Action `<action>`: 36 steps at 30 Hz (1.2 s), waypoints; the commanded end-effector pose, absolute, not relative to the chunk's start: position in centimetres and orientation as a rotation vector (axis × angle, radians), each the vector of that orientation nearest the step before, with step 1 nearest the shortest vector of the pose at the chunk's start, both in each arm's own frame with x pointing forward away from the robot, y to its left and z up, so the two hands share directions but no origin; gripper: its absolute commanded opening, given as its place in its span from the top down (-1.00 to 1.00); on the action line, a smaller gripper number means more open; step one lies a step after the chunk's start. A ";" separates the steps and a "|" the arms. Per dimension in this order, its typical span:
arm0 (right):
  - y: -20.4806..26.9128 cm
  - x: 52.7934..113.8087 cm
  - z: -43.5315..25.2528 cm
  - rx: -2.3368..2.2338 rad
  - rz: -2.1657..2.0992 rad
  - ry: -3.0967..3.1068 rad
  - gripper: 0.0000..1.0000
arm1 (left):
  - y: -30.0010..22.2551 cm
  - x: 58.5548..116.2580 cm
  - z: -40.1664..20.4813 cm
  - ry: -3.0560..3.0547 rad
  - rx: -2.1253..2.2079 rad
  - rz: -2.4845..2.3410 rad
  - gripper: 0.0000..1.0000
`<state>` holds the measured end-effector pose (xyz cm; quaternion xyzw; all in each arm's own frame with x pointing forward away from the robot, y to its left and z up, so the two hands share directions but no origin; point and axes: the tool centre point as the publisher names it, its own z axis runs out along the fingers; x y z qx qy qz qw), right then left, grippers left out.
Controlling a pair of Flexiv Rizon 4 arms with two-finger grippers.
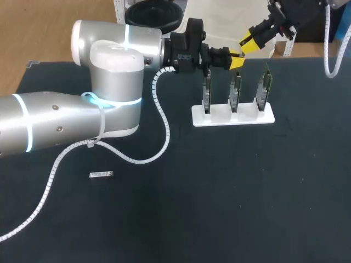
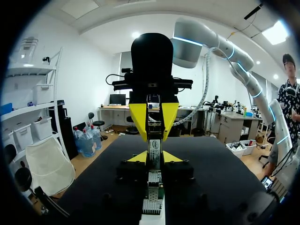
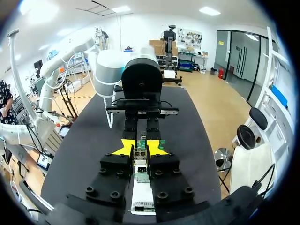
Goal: Pick up the optical module with the left hand, and insert it into the network port with the right hand.
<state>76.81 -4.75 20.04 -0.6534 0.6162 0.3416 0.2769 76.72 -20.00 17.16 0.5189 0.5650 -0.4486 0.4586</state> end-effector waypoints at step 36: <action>-4.9 76.3 20.2 -1.757 0.893 1.651 1.00 | -18.0 76.3 16.8 1.537 1.476 -0.885 -1.00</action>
